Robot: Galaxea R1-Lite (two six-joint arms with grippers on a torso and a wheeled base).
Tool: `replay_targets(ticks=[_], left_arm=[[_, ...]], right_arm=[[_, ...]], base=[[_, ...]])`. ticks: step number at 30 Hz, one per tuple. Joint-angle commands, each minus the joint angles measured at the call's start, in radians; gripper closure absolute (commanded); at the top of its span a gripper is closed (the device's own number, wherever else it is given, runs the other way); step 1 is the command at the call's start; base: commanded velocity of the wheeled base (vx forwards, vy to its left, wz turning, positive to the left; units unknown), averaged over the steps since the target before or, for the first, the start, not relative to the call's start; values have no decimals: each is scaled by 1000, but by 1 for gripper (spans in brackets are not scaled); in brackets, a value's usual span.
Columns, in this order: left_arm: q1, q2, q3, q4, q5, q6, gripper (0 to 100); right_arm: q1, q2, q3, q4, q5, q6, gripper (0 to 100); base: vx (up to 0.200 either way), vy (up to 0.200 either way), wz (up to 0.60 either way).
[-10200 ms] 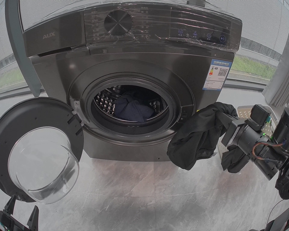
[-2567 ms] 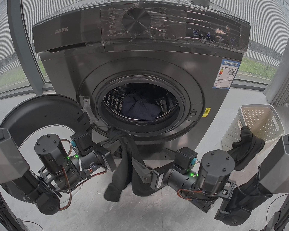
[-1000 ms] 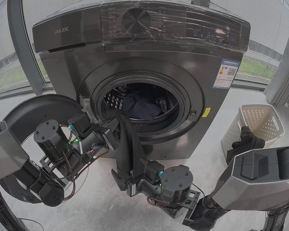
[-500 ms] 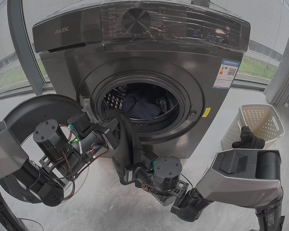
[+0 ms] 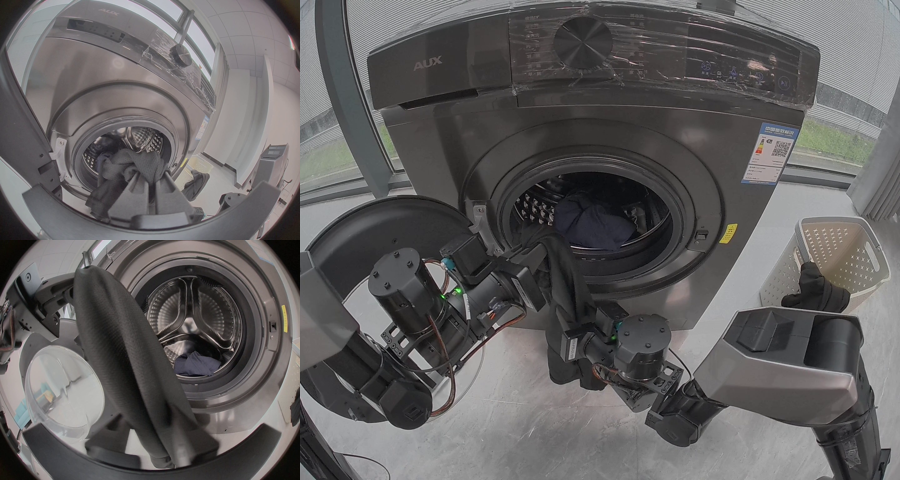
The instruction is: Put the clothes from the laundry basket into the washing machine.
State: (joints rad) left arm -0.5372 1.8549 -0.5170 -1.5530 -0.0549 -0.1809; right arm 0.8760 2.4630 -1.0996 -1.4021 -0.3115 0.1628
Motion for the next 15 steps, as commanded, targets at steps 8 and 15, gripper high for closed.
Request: replay_targets(ticks=[8, 15], left_arm=[[36, 12, 5, -2, -2, 0, 100], [49, 12, 8, -2, -3, 0, 100]], right_arm=[[20, -131, 156, -3, -5, 1, 100], [-48, -279, 316, -5, 2, -3, 100]], base=[[0, 0, 0], [0, 0, 0]])
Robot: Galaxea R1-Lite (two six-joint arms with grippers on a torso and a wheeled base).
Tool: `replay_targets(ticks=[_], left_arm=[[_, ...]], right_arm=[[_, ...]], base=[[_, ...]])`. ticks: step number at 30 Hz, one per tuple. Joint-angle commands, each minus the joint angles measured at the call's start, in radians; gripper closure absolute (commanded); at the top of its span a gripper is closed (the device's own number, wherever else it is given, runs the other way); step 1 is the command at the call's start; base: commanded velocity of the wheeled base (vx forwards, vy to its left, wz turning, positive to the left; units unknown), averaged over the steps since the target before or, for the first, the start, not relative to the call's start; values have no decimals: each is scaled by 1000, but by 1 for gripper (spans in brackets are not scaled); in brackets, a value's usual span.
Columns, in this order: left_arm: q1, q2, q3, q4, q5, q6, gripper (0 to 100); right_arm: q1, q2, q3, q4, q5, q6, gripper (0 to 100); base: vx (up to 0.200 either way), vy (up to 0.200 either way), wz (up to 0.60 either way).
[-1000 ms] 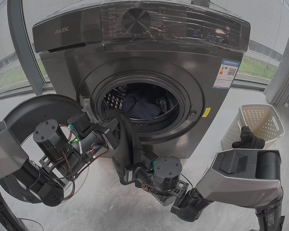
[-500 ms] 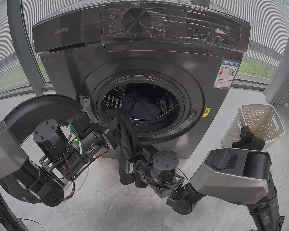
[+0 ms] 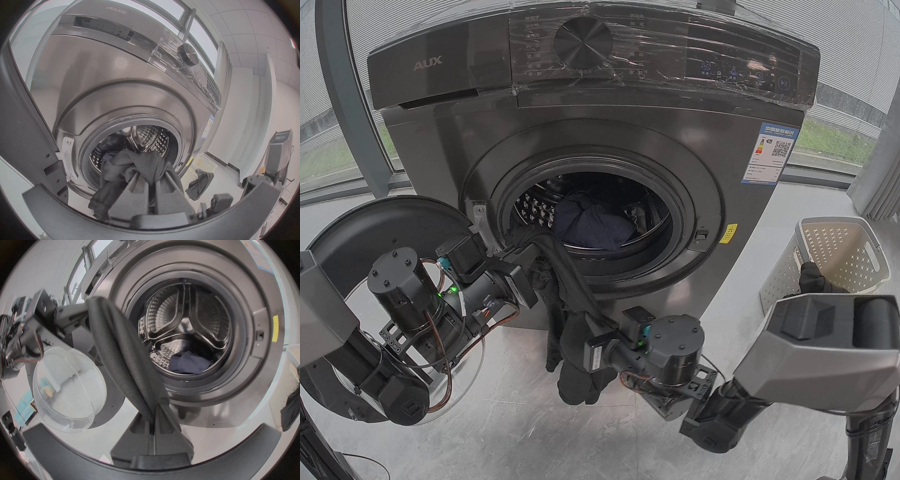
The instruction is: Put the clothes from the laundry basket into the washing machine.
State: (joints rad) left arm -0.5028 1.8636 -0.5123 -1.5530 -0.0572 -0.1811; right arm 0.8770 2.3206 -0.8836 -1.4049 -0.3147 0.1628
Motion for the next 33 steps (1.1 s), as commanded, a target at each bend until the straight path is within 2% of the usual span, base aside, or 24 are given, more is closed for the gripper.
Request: replay_targets(ticks=[1, 6, 17, 20, 24, 29, 33], left_arm=[[15, 2, 6, -2, -1, 0, 100], [13, -9, 23, -2, -4, 3, 100], [3, -29, 98, -2, -24, 12, 100], [6, -40, 115, -2, -47, 14, 100], [7, -40, 138, -2, -52, 15, 100], [12, -38, 138, -2, -52, 18, 100], [13, -40, 138, -2, -52, 18, 100]], right_arm=[[-84, -165, 130, -3, 11, -11, 100], [-147, -210, 160, -5, 29, -14, 100], [-151, -201, 160, -42, 42, -17, 100], [-173, -208, 152, -42, 42, -22, 100], [-201, -234, 152, -43, 49, -32, 100], [-191, -308, 207, -51, 83, -31, 100], [-182, -317, 215, -52, 85, -32, 100]], base=[[0, 0, 0], [0, 0, 0], [0, 0, 0], [0, 0, 0], [0, 0, 0], [0, 0, 0], [0, 0, 0]])
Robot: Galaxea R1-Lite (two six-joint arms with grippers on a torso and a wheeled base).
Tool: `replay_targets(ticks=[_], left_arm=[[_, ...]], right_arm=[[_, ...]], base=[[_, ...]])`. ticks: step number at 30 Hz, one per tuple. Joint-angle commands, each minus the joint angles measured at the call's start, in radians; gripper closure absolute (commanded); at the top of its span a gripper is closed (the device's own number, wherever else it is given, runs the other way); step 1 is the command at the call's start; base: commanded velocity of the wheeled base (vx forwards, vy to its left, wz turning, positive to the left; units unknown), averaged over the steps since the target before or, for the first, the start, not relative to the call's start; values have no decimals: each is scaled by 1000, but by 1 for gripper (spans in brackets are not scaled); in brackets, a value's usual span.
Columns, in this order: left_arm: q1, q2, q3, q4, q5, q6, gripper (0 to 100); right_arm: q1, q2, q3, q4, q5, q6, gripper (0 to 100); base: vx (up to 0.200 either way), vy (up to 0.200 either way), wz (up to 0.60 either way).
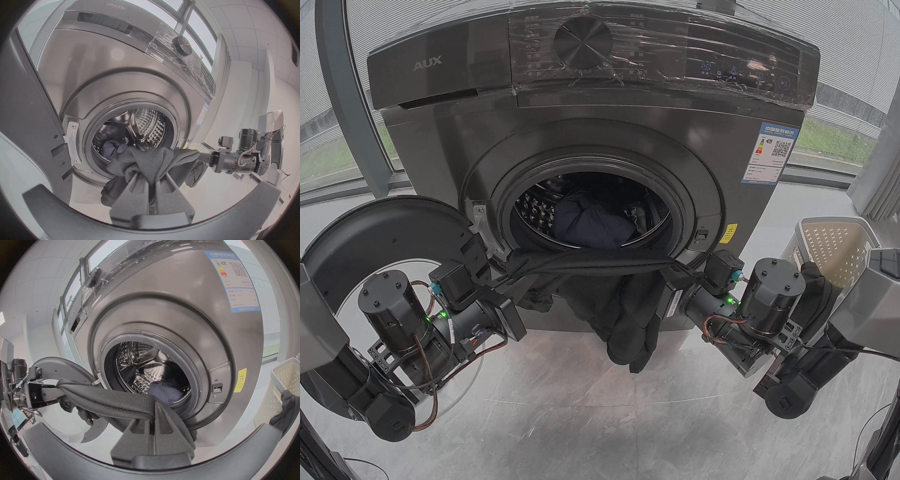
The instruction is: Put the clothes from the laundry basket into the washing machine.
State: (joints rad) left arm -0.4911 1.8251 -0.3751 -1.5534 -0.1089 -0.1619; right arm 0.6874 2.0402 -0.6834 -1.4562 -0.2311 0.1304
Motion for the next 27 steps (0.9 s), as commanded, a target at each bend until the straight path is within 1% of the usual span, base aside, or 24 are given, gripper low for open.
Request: replay_targets(ticks=[1, 2, 3, 5, 7, 10, 12, 14, 15, 17, 19, 22, 26, 27], left_arm=[[2, -1, 4, -2, 0, 1, 100], [2, -1, 4, -2, 0, 1, 100], [5, 0, 2, -2, 2, 9, 100], [11, 2, -4, -2, 2, 9, 100], [12, 0, -8, -2, 2, 9, 100], [9, -4, -22, -4, 2, 7, 100], [3, -9, -33, -4, 2, 7, 100], [3, -9, -33, -4, 2, 7, 100], [-6, -44, -28, -2, -2, 4, 100], [-20, -53, -24, -2, -2, 4, 100], [-21, -59, -21, -2, 0, 4, 100], [-26, -64, -21, -2, 0, 5, 100], [-30, -67, -21, -2, 0, 5, 100], [-34, -67, -21, -2, 2, 5, 100]], right_arm=[[7, -35, 15, -1, 3, 0, 100], [7, -35, 15, -1, 3, 0, 100], [7, -37, 16, -3, 7, -2, 100], [9, -37, 19, -3, 22, 1, 100], [11, -32, 42, -3, 35, 1, 100], [11, -14, 59, -9, 35, 0, 100], [9, 31, 53, -10, 36, -2, 100], [9, 31, 53, -10, 36, -2, 100], [7, 107, 27, -12, 36, -3, 100], [9, 160, -4, -23, 38, -3, 100], [11, 189, -27, -27, 39, -3, 100], [17, 247, -93, -26, 45, -5, 100], [20, 281, -123, -18, 45, -6, 100], [20, 287, -128, -16, 45, -6, 0]], base=[[0, 0, 0], [0, 0, 0], [0, 0, 0], [0, 0, 0], [0, 0, 0], [0, 0, 0], [0, 0, 0], [0, 0, 0], [0, 0, 0], [0, 0, 0], [0, 0, 0], [0, 0, 0], [0, 0, 0], [0, 0, 0]])
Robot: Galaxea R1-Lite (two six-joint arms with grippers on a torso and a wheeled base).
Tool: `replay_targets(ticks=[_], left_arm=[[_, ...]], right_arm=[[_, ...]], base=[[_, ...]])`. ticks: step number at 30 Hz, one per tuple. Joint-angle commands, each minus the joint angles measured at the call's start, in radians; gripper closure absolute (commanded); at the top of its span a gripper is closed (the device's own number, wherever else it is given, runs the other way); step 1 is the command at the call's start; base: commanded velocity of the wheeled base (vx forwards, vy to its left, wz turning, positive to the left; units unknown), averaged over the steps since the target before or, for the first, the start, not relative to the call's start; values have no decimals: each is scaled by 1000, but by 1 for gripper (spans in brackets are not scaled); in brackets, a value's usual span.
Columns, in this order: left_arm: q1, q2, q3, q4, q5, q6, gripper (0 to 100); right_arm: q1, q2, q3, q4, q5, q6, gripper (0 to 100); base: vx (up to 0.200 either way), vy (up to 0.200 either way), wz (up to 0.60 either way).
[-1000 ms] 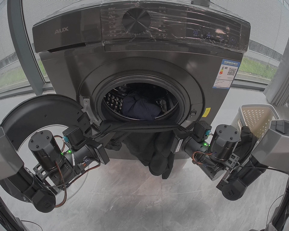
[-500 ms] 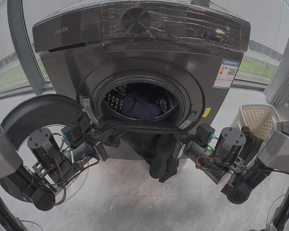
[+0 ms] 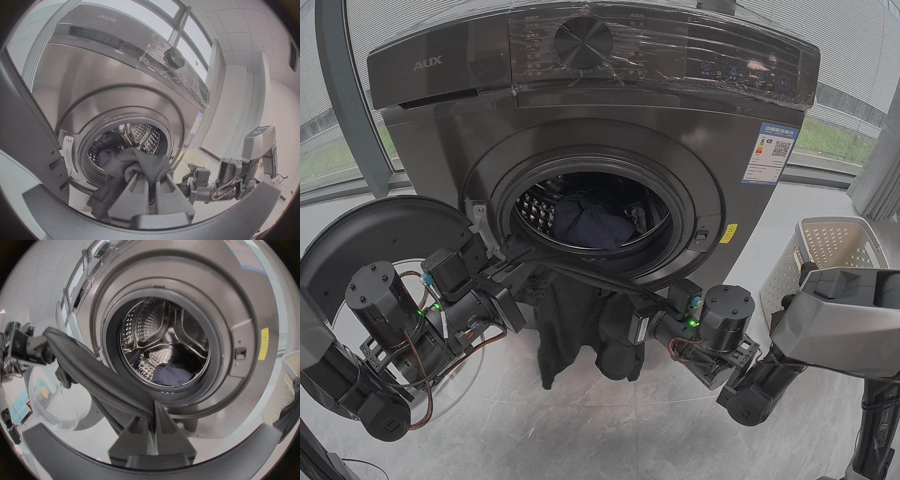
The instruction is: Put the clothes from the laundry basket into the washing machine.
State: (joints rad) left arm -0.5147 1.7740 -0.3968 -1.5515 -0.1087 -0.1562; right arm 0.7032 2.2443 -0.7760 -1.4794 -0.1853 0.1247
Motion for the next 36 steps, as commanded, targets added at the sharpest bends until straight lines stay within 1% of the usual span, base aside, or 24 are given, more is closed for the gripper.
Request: replay_targets(ticks=[1, 18, 20, 22, 25, 26, 28, 30, 32, 33, 36], left_arm=[[-13, -16, 3, -4, 1, 0, 100], [-13, -1, 6, -4, 6, -2, 100], [-10, 4, 4, -4, 7, -2, 100], [-5, 12, 0, -4, 11, -3, 100], [-4, 18, -7, -4, 12, -5, 100], [-2, 18, -8, -4, 12, -5, 100], [-2, 21, -10, -4, 12, -5, 100], [-2, 24, -11, -4, 12, -5, 100], [-2, 24, -11, -4, 12, -5, 100], [-2, 24, -11, -4, 12, -5, 100], [-2, 24, -13, -4, 14, -5, 100]], right_arm=[[9, 89, -40, 5, 0, 0, 0], [75, 110, -32, -1, -16, -3, 0], [94, 97, -9, -4, -28, -2, 0], [111, 80, 18, -4, -29, 0, 0], [150, 38, 84, -6, -29, 6, 0], [170, 17, 119, -6, -29, 7, 0], [197, -6, 155, -4, -28, 9, 0], [240, -34, 202, -4, -26, 9, 0], [249, -38, 208, -4, -22, 9, 0], [282, -41, 216, -6, -17, 10, 0], [305, -32, 196, -7, -13, 9, 0]], base=[[0, 0, 0], [0, 0, 0], [0, 0, 0], [0, 0, 0], [0, 0, 0], [0, 0, 0], [0, 0, 0], [0, 0, 0], [0, 0, 0], [0, 0, 0], [0, 0, 0]])
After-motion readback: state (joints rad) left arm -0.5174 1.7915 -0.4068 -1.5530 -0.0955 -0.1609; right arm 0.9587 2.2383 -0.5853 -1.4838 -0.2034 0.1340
